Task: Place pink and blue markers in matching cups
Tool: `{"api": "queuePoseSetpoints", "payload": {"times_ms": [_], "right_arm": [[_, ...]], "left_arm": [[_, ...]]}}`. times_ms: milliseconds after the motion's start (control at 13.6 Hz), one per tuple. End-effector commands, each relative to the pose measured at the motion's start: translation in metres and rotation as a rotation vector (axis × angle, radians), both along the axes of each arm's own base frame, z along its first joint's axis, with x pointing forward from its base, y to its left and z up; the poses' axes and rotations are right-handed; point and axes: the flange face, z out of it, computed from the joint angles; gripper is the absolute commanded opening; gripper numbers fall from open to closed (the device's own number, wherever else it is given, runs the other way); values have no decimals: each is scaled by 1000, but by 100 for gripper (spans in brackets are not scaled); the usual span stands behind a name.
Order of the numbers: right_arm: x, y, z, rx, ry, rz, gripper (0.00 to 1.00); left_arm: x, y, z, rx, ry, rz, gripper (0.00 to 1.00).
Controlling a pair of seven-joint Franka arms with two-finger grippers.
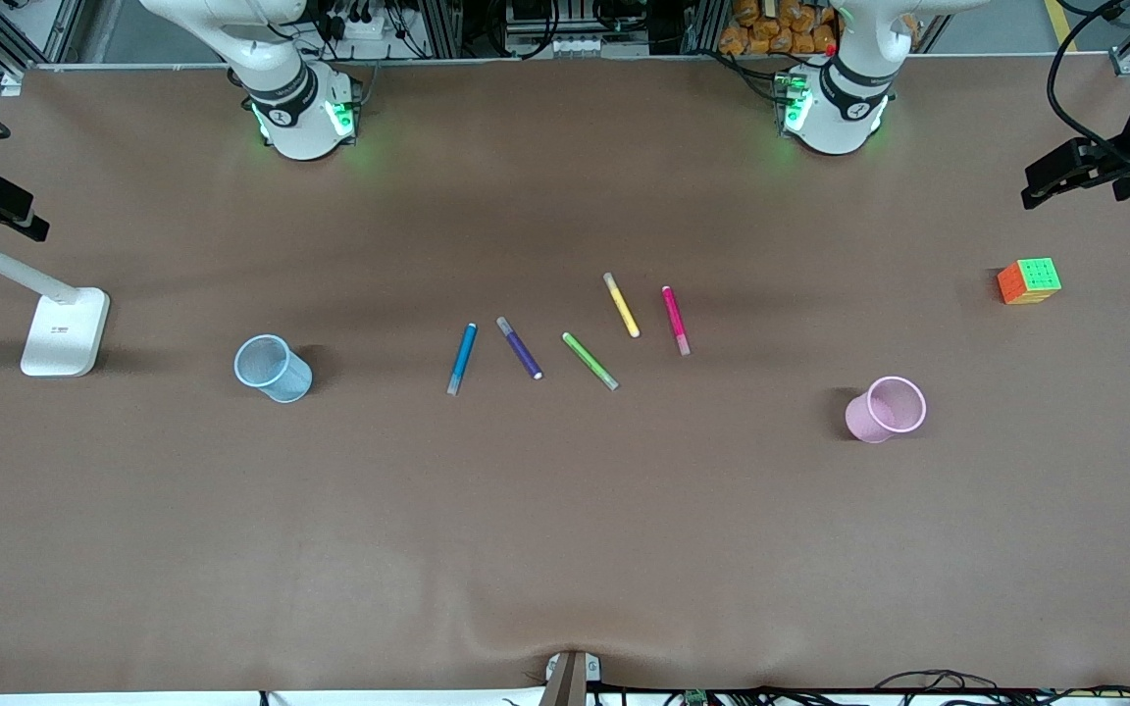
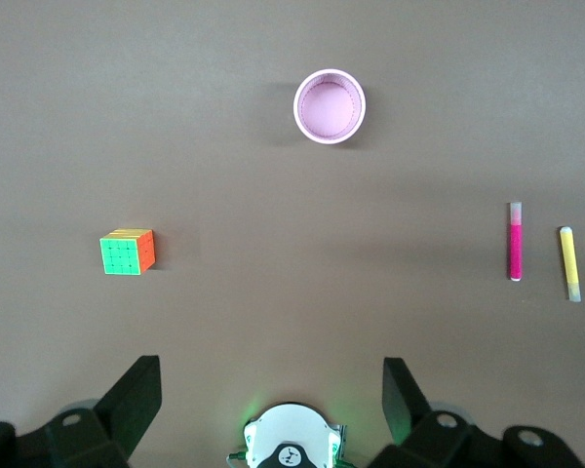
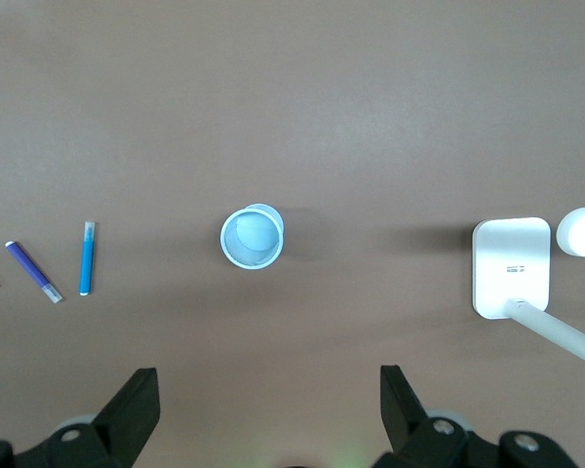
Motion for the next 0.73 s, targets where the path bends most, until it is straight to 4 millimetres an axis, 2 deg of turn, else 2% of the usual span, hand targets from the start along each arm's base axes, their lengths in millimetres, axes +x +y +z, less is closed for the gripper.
{"api": "queuePoseSetpoints", "payload": {"times_ms": [0, 220, 366, 659], "right_arm": [[0, 0, 4, 5, -1, -11, 100], [0, -2, 4, 5, -1, -14, 100], [0, 1, 4, 5, -1, -9, 100], [0, 1, 4, 5, -2, -9, 100]], "left_arm": [[1, 0, 5, 20, 10, 13, 100], [2, 0, 4, 22, 11, 15, 100], [15, 1, 5, 34, 11, 13, 100], [25, -7, -16, 18, 76, 1, 100]]}}
